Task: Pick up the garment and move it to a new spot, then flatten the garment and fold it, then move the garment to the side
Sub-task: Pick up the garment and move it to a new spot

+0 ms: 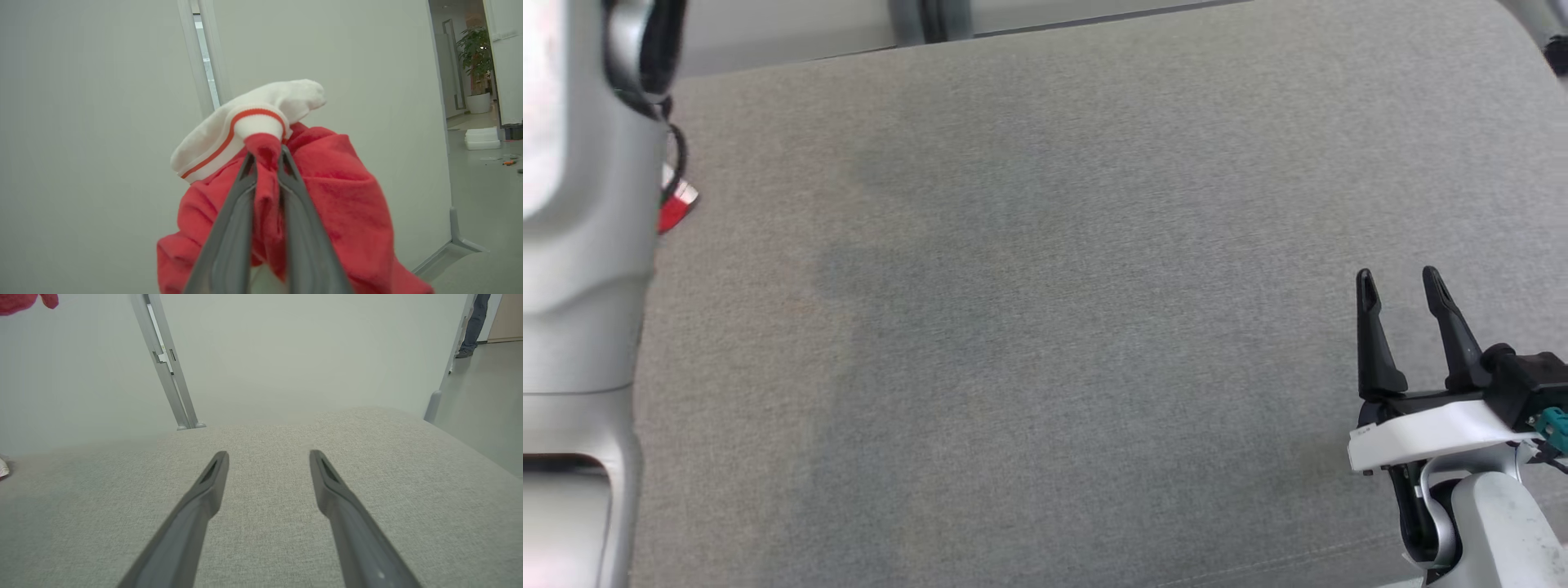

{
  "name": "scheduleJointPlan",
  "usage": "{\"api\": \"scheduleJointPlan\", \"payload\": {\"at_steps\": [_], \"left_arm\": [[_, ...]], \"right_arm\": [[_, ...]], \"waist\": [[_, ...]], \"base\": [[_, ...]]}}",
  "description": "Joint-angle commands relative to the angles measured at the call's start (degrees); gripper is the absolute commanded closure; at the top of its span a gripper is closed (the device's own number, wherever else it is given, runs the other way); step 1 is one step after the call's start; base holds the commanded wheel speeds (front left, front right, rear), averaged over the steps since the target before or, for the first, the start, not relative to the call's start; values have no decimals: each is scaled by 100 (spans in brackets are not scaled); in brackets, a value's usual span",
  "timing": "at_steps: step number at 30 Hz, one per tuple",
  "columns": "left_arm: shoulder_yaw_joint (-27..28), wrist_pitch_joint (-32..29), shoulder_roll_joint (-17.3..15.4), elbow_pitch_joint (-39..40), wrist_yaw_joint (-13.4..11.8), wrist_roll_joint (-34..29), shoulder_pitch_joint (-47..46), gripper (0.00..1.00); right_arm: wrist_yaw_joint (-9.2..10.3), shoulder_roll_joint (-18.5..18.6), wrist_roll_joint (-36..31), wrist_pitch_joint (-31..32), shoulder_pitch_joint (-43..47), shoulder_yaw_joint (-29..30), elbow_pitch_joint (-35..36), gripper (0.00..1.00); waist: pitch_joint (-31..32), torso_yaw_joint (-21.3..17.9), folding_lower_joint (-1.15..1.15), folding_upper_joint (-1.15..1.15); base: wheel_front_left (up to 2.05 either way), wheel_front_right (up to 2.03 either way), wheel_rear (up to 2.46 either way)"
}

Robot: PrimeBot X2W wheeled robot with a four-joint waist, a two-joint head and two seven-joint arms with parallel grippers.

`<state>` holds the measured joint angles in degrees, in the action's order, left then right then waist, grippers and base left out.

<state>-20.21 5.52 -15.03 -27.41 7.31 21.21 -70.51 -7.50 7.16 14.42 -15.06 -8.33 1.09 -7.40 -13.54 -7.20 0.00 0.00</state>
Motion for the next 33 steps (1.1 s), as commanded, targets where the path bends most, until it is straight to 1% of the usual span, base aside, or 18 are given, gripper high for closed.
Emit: {"api": "scheduleJointPlan", "payload": {"at_steps": [1, 6, 9, 13, 17, 19, 20, 22, 24, 25, 26, 27, 28, 31, 33], "left_arm": [[-92, -30, 97, 115, 16, -16, 121, 100], [-417, -23, 485, 223, -1, 30, 442, 100], [-577, 85, 780, 118, -55, 122, 788, 100], [-775, 300, 1010, -141, -143, 272, 1410, 100], [-1029, 541, 1155, -432, -217, 464, 2046, 100], [-1120, 661, 1182, -586, -285, 613, 2342, 100], [-1212, 693, 1193, -670, -288, 610, 2462, 100], [-1349, 764, 1204, -828, -308, 825, 2774, 100], [-1619, 816, 1212, -933, -322, 1027, 3008, 100], [-1742, 825, 1212, -974, -328, 1095, 3099, 98], [-1882, 849, 1211, -1014, -356, 1186, 3179, 69], [-1996, 869, 1207, -1028, -380, 1250, 3228, 20], [-2119, 878, 1204, -1038, -406, 1327, 3267, 0], [-2308, 931, 1200, -989, -493, 1446, 3222, 0], [-2320, 959, 1201, -929, -562, 1470, 3115, 0]], "right_arm": [[2, -23, -23, -18, 93, -2, -17, 0], [2, -37, -16, -18, 43, 10, -14, 0], [2, -17, 2, -18, 99, 36, -23, 0], [2, -44, -8, -18, 113, 11, -20, 0], [2, -59, 16, -18, 116, -10, -26, 0], [2, -70, 8, -18, 105, -38, -25, 0], [2, -80, -4, -18, 96, -46, -20, 0], [2, -80, 12, -18, 48, -77, -31, 0], [2, -79, 40, -18, -4, -139, -57, 0], [2, -79, 47, -18, -16, -156, -66, 0], [2, -83, 56, -18, -27, -183, -81, 0], [2, -83, 64, -18, -31, -204, -94, 0], [2, -78, 74, -18, -34, -220, -108, 0], [2, -58, 76, -18, -2, -243, -142, 0], [2, -57, 62, -18, 43, -263, -154, 0]], "waist": [[192, -384, 0, 0], [245, -655, 0, 0], [265, -707, 0, 0], [258, -747, 0, 0], [226, -747, 0, 0], [197, -748, 0, 0], [185, -749, 0, 0], [155, -758, 0, 0], [138, -764, 0, 0], [137, -762, 0, 0], [143, -757, 0, 0], [152, -750, 0, 0], [170, -735, 0, 0], [260, -677, 0, 0], [339, -635, 0, 0]], "base": [[0, 0, 0], [0, 0, 0], [0, 0, 0], [0, 0, 0], [0, 0, 0], [0, 0, 0], [0, 0, 0], [0, 0, 0], [0, 0, 0], [0, 0, 0], [0, 0, 0], [0, 0, 0], [0, 0, 0], [0, 0, 0], [0, 0, 0]]}}
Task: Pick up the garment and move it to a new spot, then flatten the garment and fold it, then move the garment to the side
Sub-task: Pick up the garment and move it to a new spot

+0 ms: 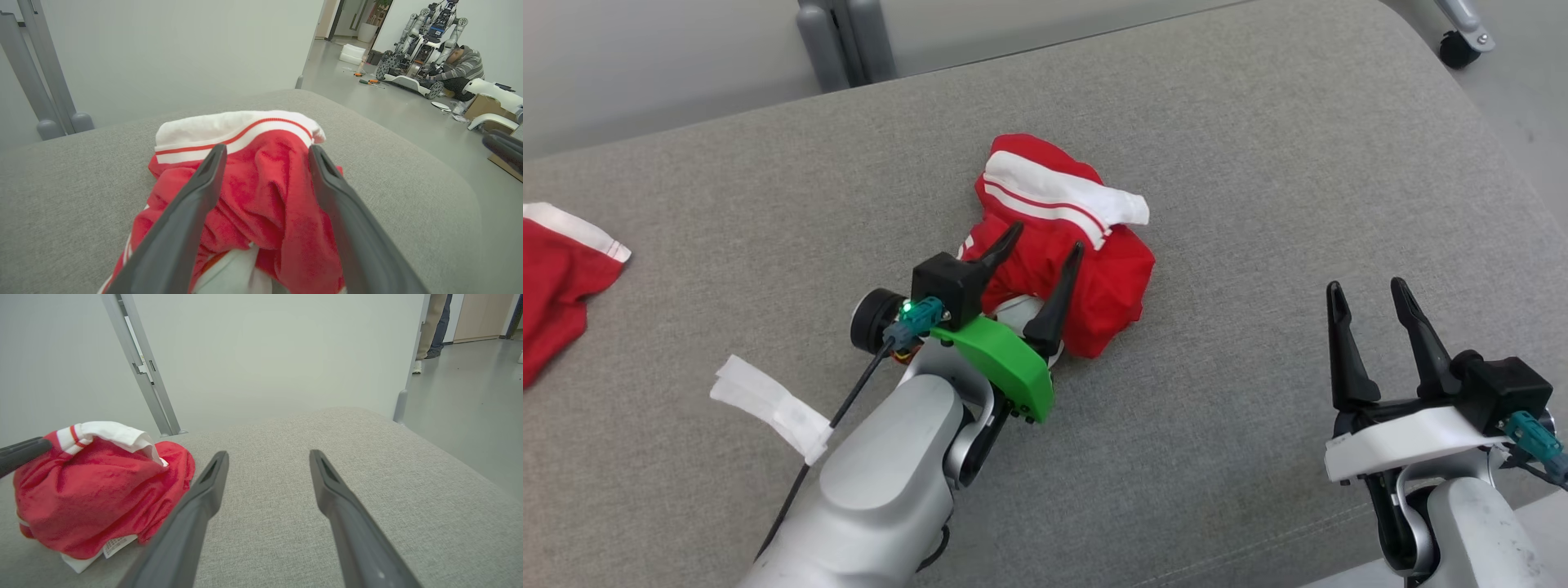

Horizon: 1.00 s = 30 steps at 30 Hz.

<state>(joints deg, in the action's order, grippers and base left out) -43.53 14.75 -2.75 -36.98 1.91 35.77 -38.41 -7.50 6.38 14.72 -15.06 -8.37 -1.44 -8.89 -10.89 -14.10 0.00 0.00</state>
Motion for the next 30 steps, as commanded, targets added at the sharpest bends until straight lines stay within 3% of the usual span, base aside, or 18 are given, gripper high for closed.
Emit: {"api": "scheduleJointPlan", "payload": {"at_steps": [1, 9, 23, 30], "left_arm": [[50, 49, -27, 74, -63, 24, -126, 0], [878, 38, -216, 666, -230, -349, 222, 0], [2685, 38, -886, 1985, -142, -1059, 1897, 0], [3330, 37, -1011, 2395, -145, -1312, 2771, 0]], "right_arm": [[2, 18, 25, -18, 76, -17, -1, 0], [2, 66, 13, -18, 259, -26, 10, 0], [1, 99, 12, -18, 510, -74, 32, 0], [1, 134, 15, -19, 607, -90, 21, 0]], "waist": [[126, 84, 0, 0], [446, 379, 0, 0], [838, 974, 0, 0], [983, 1211, 0, 0]], "base": [[0, 0, 0], [0, 0, 0], [0, 0, 0], [0, 0, 0]]}}
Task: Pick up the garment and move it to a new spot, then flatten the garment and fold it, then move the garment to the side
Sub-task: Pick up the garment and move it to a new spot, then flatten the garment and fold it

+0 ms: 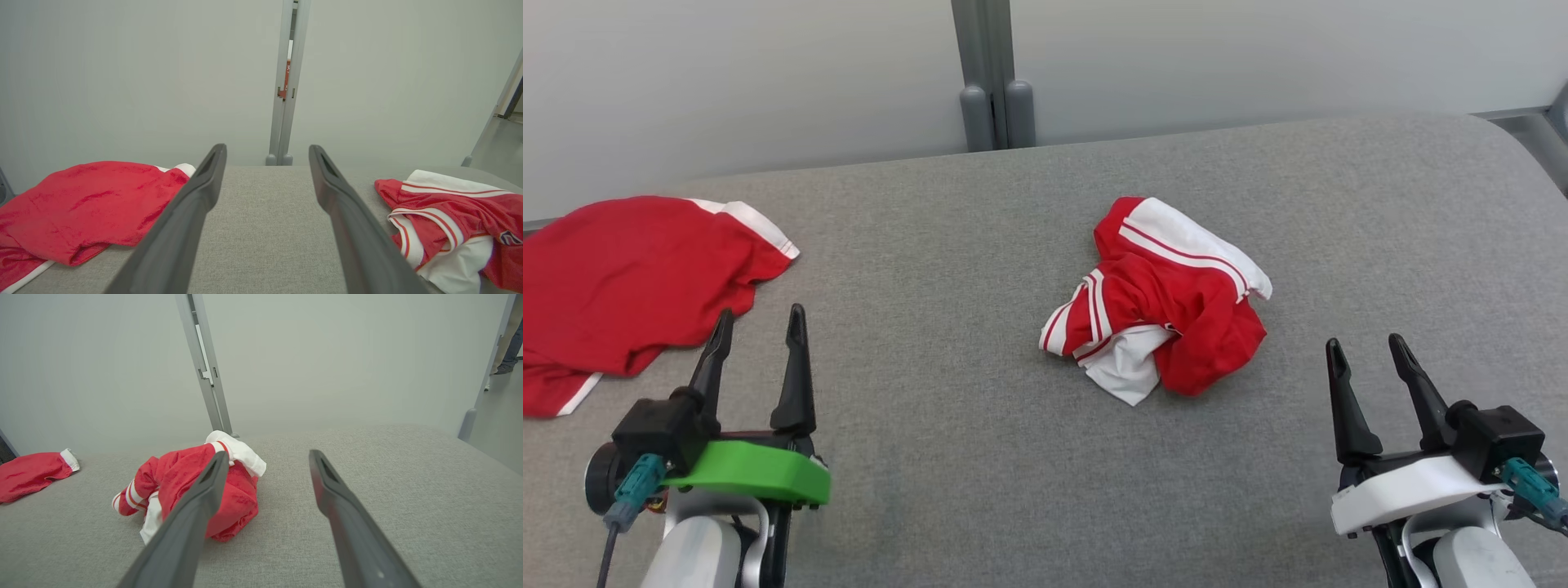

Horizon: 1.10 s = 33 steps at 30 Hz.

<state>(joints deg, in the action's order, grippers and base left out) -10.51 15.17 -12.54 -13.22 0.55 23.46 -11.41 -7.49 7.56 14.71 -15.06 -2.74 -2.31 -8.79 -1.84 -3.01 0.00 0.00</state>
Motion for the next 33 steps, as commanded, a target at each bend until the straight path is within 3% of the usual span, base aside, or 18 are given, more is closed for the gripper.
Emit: {"api": "scheduleJointPlan", "payload": {"at_steps": [1, 14, 33], "left_arm": [[87, -4, -26, 57, -4, -97, 178, 0], [586, -3, 256, 346, 219, -454, 1055, 0], [852, -4, 540, 183, 482, -822, 1036, 0]], "right_arm": [[0, 19, 15, -18, 50, -10, 12, 0], [1, 98, -38, -18, 197, -138, 69, 0], [1, 74, -41, -18, 249, -222, 52, 0]], "waist": [[89, 129, 0, 0], [169, 342, 0, 0], [175, 411, 0, 0]], "base": [[0, 0, 0], [0, 0, 0], [0, 0, 0]]}}
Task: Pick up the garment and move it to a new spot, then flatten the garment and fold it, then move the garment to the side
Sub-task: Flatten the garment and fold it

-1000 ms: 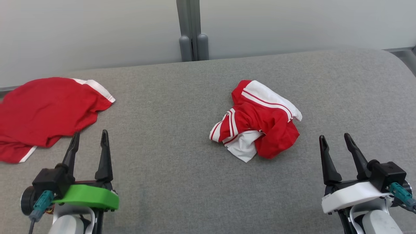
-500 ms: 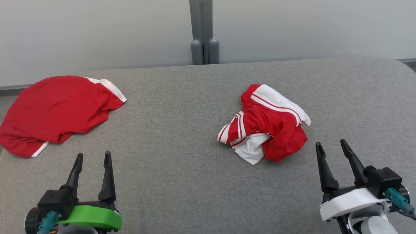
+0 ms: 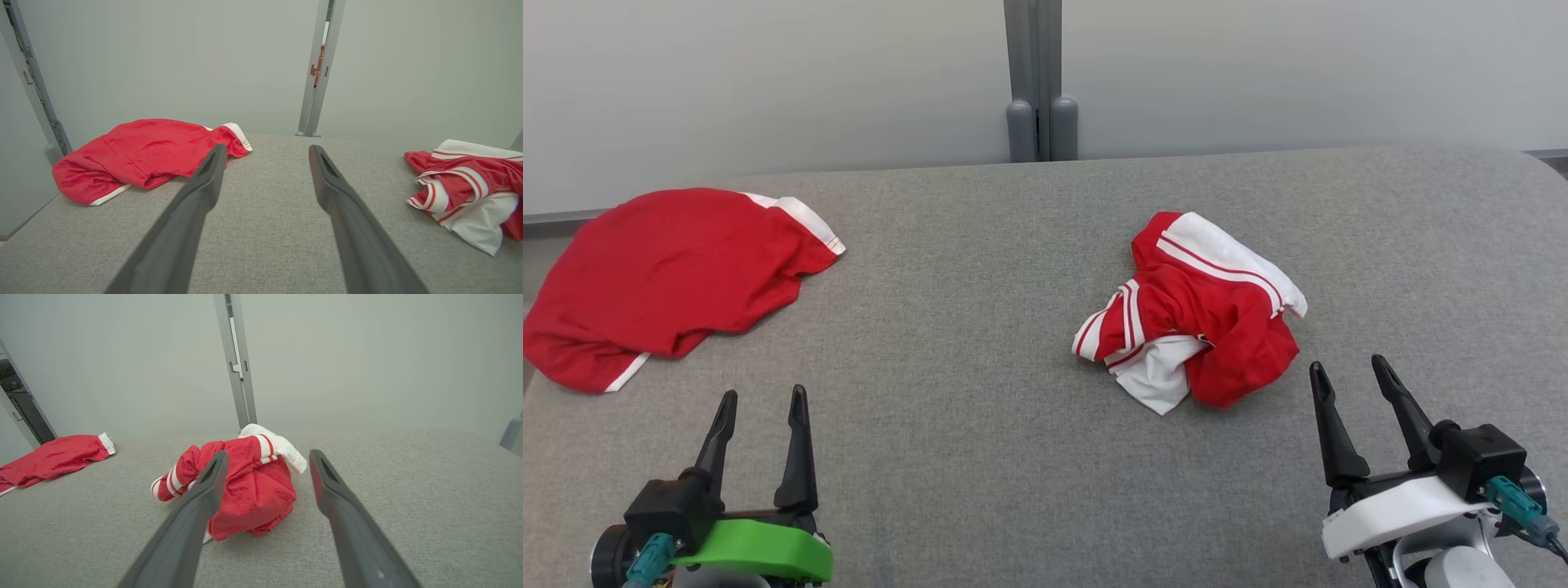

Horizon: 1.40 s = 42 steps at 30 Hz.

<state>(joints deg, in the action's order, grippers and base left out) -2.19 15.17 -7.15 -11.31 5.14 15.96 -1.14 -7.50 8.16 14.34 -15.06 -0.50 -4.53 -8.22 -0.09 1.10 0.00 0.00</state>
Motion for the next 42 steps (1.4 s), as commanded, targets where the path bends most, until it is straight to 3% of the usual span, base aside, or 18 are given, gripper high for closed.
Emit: {"api": "scheduleJointPlan", "payload": {"at_steps": [1, 42], "left_arm": [[32, -4, 4, -19, 34, -74, 1, 0], [250, -4, 163, -155, 197, -279, -65, 0]], "right_arm": [[1, 12, -2, -18, 26, 2, -8, 0], [2, 9, 36, -18, -4, 22, -102, 0]], "waist": [[-3, 2, 0, 0], [-28, 1, 0, 0]], "base": [[0, 0, 0], [0, 0, 0]]}}
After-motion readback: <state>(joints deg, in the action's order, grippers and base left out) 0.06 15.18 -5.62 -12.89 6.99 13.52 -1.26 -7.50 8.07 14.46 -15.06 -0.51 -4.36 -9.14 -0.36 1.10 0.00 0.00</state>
